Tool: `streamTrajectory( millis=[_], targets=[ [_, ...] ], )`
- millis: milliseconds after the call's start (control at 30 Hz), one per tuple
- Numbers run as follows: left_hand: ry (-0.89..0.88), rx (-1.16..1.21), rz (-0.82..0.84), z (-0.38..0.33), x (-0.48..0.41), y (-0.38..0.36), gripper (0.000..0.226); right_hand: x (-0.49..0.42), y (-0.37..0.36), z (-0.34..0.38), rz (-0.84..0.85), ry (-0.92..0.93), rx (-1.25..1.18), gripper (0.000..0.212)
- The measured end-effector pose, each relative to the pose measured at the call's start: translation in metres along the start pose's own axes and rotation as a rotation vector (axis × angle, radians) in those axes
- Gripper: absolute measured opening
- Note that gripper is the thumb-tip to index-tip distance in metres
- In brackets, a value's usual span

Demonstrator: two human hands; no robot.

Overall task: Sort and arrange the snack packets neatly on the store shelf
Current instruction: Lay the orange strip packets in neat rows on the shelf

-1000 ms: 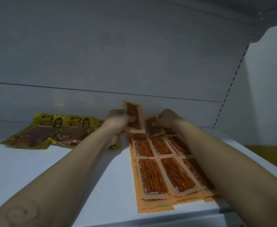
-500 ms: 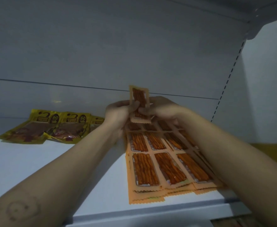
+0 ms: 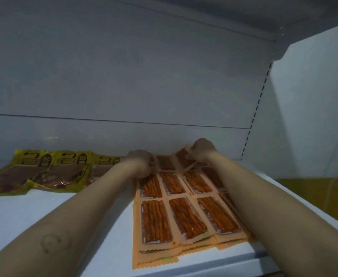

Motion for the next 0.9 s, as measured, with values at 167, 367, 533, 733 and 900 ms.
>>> streamTrajectory(
  millis=[167,367,533,733,900],
  targets=[
    [-0.096,0.017,-0.014,0.005,-0.005,0.000,0.032,-0.004,-0.005,-0.009,-0.030,0.014,0.208,0.045],
    [-0.111,0.006,-0.003,0.010,-0.004,-0.001,0.041,0.005,-0.012,0.002,0.014,0.169,0.184,0.035],
    [-0.108,-0.034,0.046,0.006,0.003,-0.005,0.042,0.016,-0.021,0.010,0.098,0.203,0.277,0.040],
    [-0.121,-0.107,0.065,-0.015,0.015,-0.003,0.057,0.026,-0.011,0.009,0.028,0.230,0.318,0.051],
    [-0.147,-0.161,-0.096,-0.034,0.026,0.031,0.058,0.046,0.029,0.010,-0.147,0.269,0.251,0.074]
  ],
)
Point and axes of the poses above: each hand's wrist, its own x-axis away from the middle knuckle, its own y-axis out of the back of the hand, z = x × y, the point moved 7 cm from there along -x, towards the middle knuckle, and after that the axes turned 6 degrees about -y, right-handed, at the moved point
